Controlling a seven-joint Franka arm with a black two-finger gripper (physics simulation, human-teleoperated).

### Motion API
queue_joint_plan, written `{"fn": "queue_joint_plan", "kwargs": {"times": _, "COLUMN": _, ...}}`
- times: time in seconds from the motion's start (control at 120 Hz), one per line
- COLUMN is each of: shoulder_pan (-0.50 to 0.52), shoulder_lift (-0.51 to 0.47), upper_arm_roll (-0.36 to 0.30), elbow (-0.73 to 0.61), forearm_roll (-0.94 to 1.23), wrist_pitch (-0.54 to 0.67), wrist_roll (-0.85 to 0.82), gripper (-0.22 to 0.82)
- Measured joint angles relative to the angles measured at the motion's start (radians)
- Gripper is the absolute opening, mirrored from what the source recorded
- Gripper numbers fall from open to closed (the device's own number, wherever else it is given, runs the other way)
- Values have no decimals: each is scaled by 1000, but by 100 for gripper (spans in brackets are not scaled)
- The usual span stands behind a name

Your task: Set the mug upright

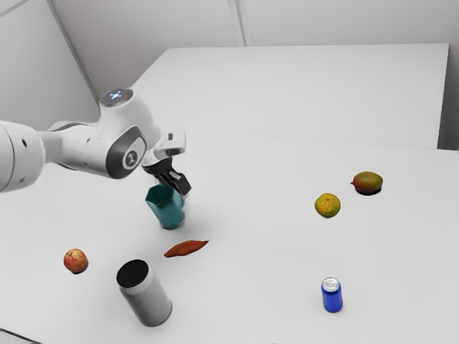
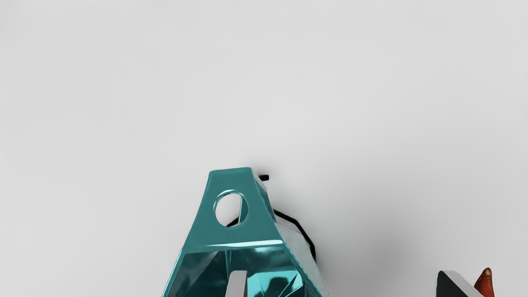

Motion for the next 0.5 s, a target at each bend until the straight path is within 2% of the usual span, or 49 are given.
{"fn": "queue_joint_plan", "kwargs": {"times": 0.158, "shoulder_pan": -15, "shoulder_lift": 17, "upper_arm_roll": -1, "elbow": 194, "forearm_roll": -26, "wrist_pitch": -102, "wrist_roll": -2, "gripper": 54}}
{"fn": "queue_joint_plan", "kwargs": {"times": 0.258, "shoulder_pan": -22, "shoulder_lift": 88, "upper_arm_roll": 8, "elbow": 393, "forearm_roll": -65, "wrist_pitch": -246, "wrist_roll": -3, "gripper": 56}}
{"fn": "queue_joint_plan", "kwargs": {"times": 0.358, "shoulder_pan": 15, "shoulder_lift": 189, "upper_arm_roll": 13, "elbow": 601, "forearm_roll": -93, "wrist_pitch": -417, "wrist_roll": -13, "gripper": 58}}
{"fn": "queue_joint_plan", "kwargs": {"times": 0.5, "shoulder_pan": 39, "shoulder_lift": 251, "upper_arm_roll": 13, "elbow": 727, "forearm_roll": -109, "wrist_pitch": -585, "wrist_roll": -27, "gripper": 59}}
